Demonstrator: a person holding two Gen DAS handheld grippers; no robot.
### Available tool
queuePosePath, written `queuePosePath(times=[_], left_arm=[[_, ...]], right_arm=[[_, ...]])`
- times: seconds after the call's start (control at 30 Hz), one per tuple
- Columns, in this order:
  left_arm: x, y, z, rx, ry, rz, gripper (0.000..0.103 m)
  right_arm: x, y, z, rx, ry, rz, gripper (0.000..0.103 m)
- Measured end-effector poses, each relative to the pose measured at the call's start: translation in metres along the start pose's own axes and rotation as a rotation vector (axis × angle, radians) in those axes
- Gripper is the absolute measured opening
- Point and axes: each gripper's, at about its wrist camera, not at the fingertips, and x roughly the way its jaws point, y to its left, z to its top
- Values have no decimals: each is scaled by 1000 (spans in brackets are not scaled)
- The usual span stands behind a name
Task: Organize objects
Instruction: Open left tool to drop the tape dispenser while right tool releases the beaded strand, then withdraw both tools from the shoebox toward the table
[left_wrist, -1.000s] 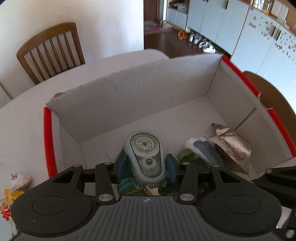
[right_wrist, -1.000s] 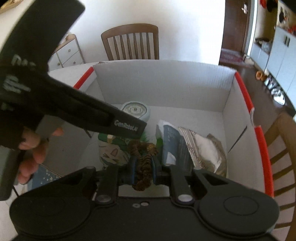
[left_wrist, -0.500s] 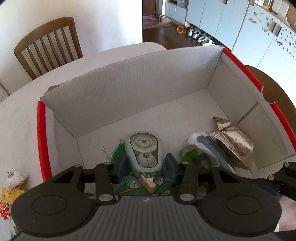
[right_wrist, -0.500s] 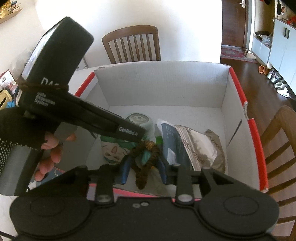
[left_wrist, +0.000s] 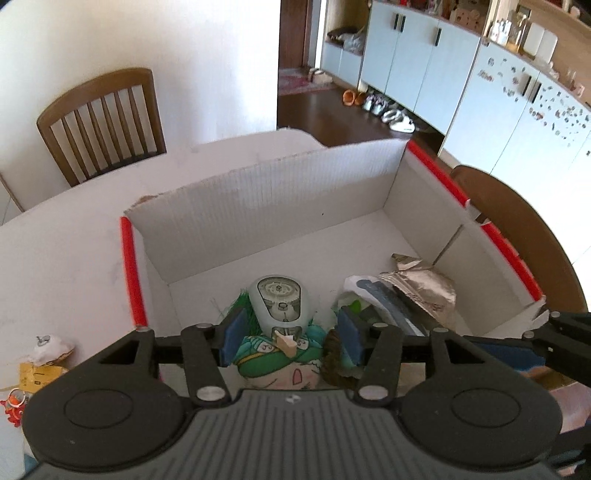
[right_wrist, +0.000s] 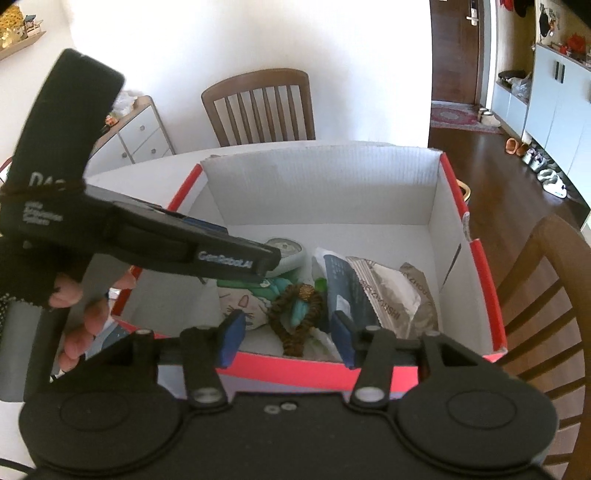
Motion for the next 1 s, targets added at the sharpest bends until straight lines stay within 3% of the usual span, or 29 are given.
queuePosePath(times=[0.37,0.47,0.63,0.77,1.0], left_arm=[[-48,5,-12,12,-82,-28,59],[-62,11,-17,4,-102,-38,65],[-88,22,-25,4,-141,-50,68],[-106,35,-33,-5,-174,-53,79],[-129,60,-46,-12,-199,-66,79]], right_arm=[[-21,22,0,-15,-39,-22,64],[-29,30,0,-8,-52,-24,68],[-44,45,0,-15,-89,-33,76],[-50,58,1,-5,-105,-46,81],[-56,84,1,1,-135,-62,94]])
